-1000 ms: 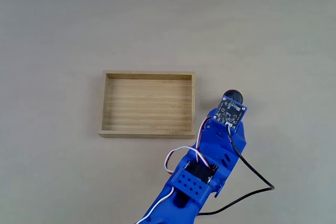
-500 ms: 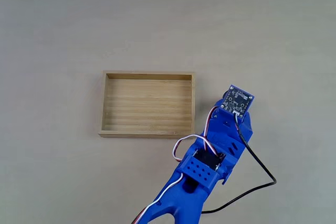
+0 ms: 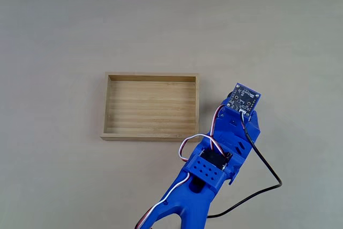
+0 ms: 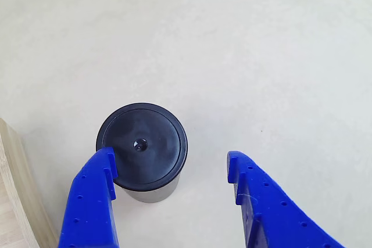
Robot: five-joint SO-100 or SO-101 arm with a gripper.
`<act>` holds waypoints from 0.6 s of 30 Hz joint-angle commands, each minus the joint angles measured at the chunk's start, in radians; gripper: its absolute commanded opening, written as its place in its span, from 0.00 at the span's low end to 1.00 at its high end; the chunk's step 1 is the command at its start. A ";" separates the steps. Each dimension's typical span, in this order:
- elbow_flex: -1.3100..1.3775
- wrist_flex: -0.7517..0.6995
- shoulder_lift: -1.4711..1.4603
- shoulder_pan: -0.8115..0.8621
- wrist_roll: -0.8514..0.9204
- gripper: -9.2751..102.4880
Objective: Place the black cylinder in the wooden box then return to rest.
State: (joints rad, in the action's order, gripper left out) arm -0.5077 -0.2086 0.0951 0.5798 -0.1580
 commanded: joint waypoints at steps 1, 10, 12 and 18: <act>0.066 0.031 -0.080 0.003 -0.003 0.33; 0.040 0.031 -0.198 -0.021 0.018 0.33; 0.034 0.031 -0.221 -0.031 0.025 0.33; 0.002 0.031 -0.216 -0.055 0.025 0.33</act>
State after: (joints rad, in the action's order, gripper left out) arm -0.5139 -0.2086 -0.0153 0.5430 -0.1381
